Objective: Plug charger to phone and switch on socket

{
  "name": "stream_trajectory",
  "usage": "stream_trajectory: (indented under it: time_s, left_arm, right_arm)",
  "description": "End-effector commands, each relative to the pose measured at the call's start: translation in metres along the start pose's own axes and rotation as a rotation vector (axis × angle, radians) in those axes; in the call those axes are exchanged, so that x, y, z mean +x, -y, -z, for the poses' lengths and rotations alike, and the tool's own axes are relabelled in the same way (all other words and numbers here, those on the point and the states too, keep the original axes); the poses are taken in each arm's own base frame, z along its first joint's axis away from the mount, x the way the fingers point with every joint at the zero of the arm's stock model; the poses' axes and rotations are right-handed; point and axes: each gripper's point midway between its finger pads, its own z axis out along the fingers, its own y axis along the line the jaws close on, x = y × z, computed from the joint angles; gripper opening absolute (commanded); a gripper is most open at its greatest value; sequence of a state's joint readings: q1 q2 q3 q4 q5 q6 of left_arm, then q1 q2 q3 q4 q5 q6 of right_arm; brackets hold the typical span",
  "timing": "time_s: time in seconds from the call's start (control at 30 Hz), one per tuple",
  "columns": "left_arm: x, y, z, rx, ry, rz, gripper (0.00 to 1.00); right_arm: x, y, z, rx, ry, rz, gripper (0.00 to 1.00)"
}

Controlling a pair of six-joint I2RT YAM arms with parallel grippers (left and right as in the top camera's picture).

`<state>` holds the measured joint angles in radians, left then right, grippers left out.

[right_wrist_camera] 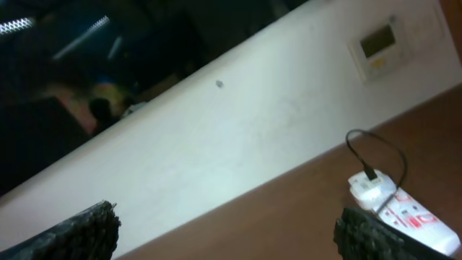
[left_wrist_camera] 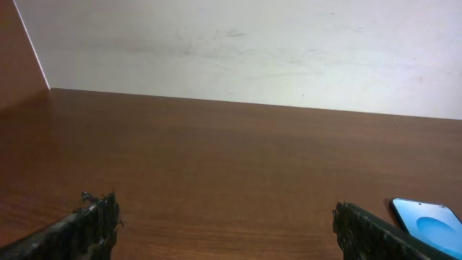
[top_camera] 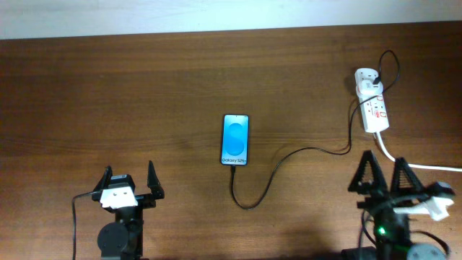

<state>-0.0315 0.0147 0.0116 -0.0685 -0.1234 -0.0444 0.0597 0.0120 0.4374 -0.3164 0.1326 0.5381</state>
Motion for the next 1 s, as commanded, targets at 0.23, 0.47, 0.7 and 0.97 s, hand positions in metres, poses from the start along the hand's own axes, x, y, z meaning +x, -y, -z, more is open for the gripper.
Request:
stream_trajectory:
  time_s: [0.23,0.47,0.7,0.97]
  left_arm:
    - [0.0,0.0,0.0,0.001,0.003,-0.019,0.99]
    - [0.0,0.0,0.0,0.001,0.003,-0.019,0.99]
    - [0.0,0.0,0.0,0.001,0.003,-0.019,0.99]
    - [0.0,0.0,0.0,0.002,0.003,-0.019,0.99]
  right_arm:
    - [0.084,0.056,-0.029,0.086,-0.071,0.114,0.99]
    - [0.11,0.073,-0.034,0.069,-0.104,0.182,0.99]
    - [0.125,0.079,-0.032,0.079,-0.168,0.209,0.99]
    - [0.132,0.066,-0.031,0.027,-0.193,0.206,0.99]
